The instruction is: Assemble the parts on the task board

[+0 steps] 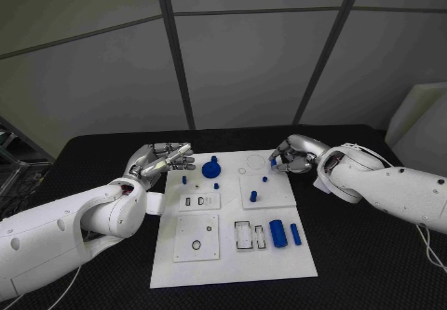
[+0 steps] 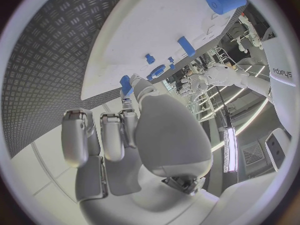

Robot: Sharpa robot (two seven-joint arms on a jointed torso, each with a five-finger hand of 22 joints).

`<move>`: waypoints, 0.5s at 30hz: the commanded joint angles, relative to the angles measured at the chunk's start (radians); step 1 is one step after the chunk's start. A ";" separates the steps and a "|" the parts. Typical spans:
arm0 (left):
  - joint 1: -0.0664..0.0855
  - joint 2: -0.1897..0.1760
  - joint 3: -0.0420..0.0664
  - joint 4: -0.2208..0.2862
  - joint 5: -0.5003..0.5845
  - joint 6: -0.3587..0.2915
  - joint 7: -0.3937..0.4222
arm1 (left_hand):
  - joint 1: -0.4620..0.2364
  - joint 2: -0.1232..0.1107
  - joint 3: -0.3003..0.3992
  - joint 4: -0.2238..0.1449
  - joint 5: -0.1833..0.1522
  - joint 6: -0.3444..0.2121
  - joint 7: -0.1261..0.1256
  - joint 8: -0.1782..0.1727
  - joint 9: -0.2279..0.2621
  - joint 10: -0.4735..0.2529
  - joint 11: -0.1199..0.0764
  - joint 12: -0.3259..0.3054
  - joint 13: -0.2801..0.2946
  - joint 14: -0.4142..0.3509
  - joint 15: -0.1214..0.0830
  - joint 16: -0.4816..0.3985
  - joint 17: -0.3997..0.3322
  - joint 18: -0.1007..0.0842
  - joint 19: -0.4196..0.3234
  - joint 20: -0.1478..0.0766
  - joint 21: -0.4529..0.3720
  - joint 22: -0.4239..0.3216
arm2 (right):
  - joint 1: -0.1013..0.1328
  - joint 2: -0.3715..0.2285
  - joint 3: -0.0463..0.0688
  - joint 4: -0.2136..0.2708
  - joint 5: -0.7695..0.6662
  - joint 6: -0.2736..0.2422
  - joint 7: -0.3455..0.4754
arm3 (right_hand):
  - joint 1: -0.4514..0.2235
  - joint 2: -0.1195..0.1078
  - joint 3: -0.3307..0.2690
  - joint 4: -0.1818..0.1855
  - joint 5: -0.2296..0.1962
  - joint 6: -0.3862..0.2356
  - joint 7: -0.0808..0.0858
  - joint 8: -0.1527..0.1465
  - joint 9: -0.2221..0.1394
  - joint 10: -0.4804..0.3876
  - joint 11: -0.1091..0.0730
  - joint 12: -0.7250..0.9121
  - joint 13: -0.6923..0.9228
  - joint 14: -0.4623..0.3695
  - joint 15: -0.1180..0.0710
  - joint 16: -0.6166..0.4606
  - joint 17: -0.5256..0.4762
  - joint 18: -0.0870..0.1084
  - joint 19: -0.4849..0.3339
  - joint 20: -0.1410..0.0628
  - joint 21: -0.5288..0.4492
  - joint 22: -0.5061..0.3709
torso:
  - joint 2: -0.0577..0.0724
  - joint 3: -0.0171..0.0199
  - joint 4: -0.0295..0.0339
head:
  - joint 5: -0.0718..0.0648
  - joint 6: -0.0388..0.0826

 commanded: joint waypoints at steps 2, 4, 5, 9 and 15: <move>0.001 -0.001 0.001 -0.003 -0.007 0.010 0.002 | 0.010 0.003 -0.002 -0.005 -0.004 0.004 0.003 -0.004 -0.001 0.004 0.001 -0.003 0.000 0.000 -0.002 -0.005 0.002 0.050 -0.001 -0.001 0.003 0.001 | 0.003 0.005 0.002 0.060 -0.046 -0.046 -0.094 | 0.005 0.007 0.013 -0.005 -0.004 0.010 -0.006 0.002 0.008 -0.002 -0.003 -0.002 0.105 0.084 -0.008 0.005 0.166 -0.008 0.010 -0.007 0.005 0.142 | -0.002 -0.0010 -0.0004 | 0.003 0.001; 0.001 -0.002 0.001 -0.006 -0.007 0.010 0.002 | 0.010 0.003 -0.002 -0.005 -0.004 0.004 0.003 -0.004 -0.001 0.004 0.001 -0.003 0.000 0.000 -0.002 -0.005 0.002 0.050 -0.001 -0.001 0.003 0.001 | 0.003 0.013 0.002 0.085 -0.056 -0.052 -0.117 | 0.007 0.007 0.015 -0.007 -0.005 0.010 -0.006 0.002 0.008 -0.002 -0.003 -0.003 0.105 0.084 -0.008 0.005 0.166 -0.008 0.010 -0.008 0.005 0.143 | -0.004 -0.0014 -0.0014 | 0.005 -0.001; 0.001 -0.002 0.001 -0.007 -0.007 0.010 0.002 | 0.010 0.003 -0.002 -0.005 -0.004 0.004 0.003 -0.004 -0.001 0.004 0.001 -0.003 0.000 0.000 -0.002 -0.005 0.002 0.050 -0.001 -0.001 0.003 0.001 | 0.003 0.019 0.002 0.097 -0.062 -0.056 -0.129 | 0.008 0.007 0.016 -0.008 -0.005 0.010 -0.006 0.002 0.008 -0.002 -0.003 -0.004 0.104 0.084 -0.008 0.005 0.166 -0.008 0.010 -0.008 0.005 0.143 | -0.005 -0.0016 -0.0017 | 0.006 -0.002; 0.001 0.002 0.001 -0.017 -0.007 0.010 0.003 | 0.010 0.003 -0.002 -0.005 -0.004 0.004 0.003 -0.004 -0.001 0.004 0.001 -0.003 0.000 0.000 -0.002 -0.005 0.002 0.050 -0.001 -0.001 0.003 0.001 | 0.003 0.059 0.003 0.151 -0.089 -0.078 -0.185 | 0.011 0.008 0.021 -0.013 -0.004 0.010 -0.005 0.002 0.008 -0.004 -0.003 -0.007 0.102 0.084 -0.008 0.005 0.166 -0.008 0.009 -0.008 0.004 0.142 | -0.009 -0.0018 0.0000 | 0.012 -0.008; 0.002 0.008 0.001 -0.035 -0.007 0.009 0.004 | 0.010 0.004 -0.002 -0.006 -0.004 0.004 0.003 -0.005 -0.001 0.004 0.001 -0.004 0.000 -0.001 -0.002 -0.005 0.002 0.049 -0.002 -0.001 0.003 0.001 | 0.002 0.126 0.002 0.180 -0.101 -0.091 -0.237 | 0.011 0.007 0.023 -0.014 -0.003 0.009 -0.005 0.001 0.008 -0.006 -0.003 -0.010 0.099 0.084 -0.008 0.004 0.164 -0.007 0.009 -0.008 0.004 0.141 | -0.012 -0.0029 0.0017 | 0.026 -0.015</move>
